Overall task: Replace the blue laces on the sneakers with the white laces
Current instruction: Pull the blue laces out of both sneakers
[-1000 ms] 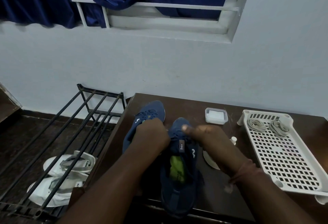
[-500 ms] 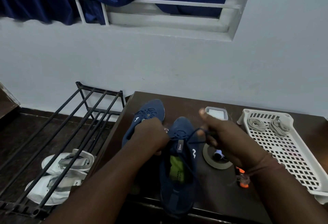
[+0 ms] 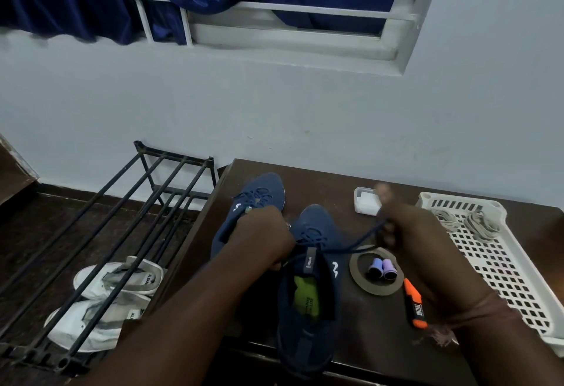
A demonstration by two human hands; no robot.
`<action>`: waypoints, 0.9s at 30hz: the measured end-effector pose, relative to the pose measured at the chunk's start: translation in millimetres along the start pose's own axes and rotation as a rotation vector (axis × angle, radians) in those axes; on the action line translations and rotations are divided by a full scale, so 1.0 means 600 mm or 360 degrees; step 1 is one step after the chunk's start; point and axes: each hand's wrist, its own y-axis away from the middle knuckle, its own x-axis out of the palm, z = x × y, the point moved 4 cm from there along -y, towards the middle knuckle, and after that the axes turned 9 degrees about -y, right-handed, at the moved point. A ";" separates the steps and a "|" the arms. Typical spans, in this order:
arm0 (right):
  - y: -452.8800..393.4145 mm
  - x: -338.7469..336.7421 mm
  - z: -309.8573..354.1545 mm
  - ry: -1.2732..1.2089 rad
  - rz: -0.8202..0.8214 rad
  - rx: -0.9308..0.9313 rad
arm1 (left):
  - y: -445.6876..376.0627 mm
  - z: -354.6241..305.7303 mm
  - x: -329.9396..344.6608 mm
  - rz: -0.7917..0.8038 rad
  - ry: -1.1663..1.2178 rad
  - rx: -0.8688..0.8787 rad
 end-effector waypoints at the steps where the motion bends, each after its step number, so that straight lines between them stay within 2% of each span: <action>1: 0.006 0.008 -0.002 0.0140 0.0063 0.0015 | -0.001 0.000 0.001 0.0002 0.0007 0.0000; 2: 0.008 0.015 -0.001 0.0109 0.0115 -0.0008 | -0.001 0.000 0.001 0.0008 0.0014 -0.0007; 5: 0.018 0.033 0.030 -0.0750 0.0189 -0.0048 | -0.003 0.002 0.003 0.0028 -0.0016 -0.0012; 7: 0.013 0.029 0.045 -0.1067 0.0191 -0.0118 | -0.005 0.001 0.004 0.0033 -0.0049 -0.0001; 8: 0.012 0.028 0.047 -0.1016 0.0159 -0.0155 | -0.006 0.001 0.006 0.0038 -0.0053 -0.0007; 11: 0.020 0.027 0.035 -0.0513 0.0025 -0.0210 | -0.011 0.000 0.013 -0.0001 0.0034 -0.0007; 13: 0.024 0.029 0.028 0.0020 0.0010 -0.0159 | -0.016 -0.001 0.021 -0.0078 0.0170 0.0048; 16: 0.016 0.026 0.003 0.0973 0.0171 -0.0075 | -0.021 -0.010 0.030 -0.0136 0.0263 0.0156; 19: 0.010 0.017 -0.049 0.1503 0.0190 0.0109 | -0.022 -0.024 0.032 -0.0212 0.0307 0.0285; 23: 0.014 0.040 -0.088 0.1554 0.0101 0.0020 | -0.022 -0.030 0.034 -0.0365 0.0341 0.0347; 27: 0.022 0.063 -0.096 0.1373 0.0097 0.0153 | -0.022 -0.036 0.040 -0.0388 0.0305 0.0448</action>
